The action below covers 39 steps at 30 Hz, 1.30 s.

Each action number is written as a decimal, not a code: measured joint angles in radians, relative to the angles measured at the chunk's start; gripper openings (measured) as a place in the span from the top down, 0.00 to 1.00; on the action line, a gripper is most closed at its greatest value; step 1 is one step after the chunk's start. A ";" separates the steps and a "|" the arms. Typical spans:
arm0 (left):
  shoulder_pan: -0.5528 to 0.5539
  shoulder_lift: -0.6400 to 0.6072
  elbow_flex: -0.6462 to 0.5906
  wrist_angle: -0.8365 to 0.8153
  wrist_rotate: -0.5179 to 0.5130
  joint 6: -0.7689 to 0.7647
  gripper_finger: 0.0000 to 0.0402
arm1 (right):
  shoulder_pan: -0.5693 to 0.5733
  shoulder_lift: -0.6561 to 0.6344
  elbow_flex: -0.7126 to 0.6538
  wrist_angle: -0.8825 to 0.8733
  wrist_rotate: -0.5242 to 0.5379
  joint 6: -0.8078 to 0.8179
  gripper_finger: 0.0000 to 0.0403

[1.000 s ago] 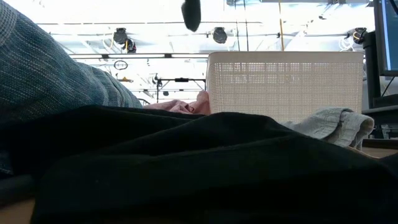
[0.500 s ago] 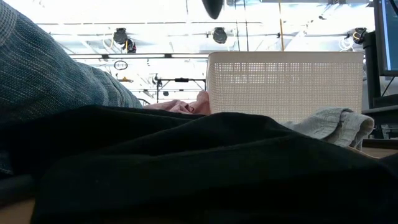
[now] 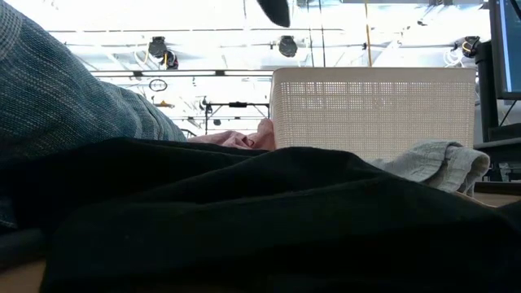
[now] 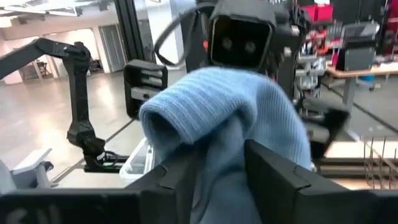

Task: Pick & Place Cloths
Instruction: Put the bottom blue sock into the transparent bin

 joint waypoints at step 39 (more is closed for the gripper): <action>-0.819 -0.232 0.001 -0.157 -1.050 -0.141 0.99 | 0.073 0.001 -0.002 -0.027 -0.026 -0.028 0.93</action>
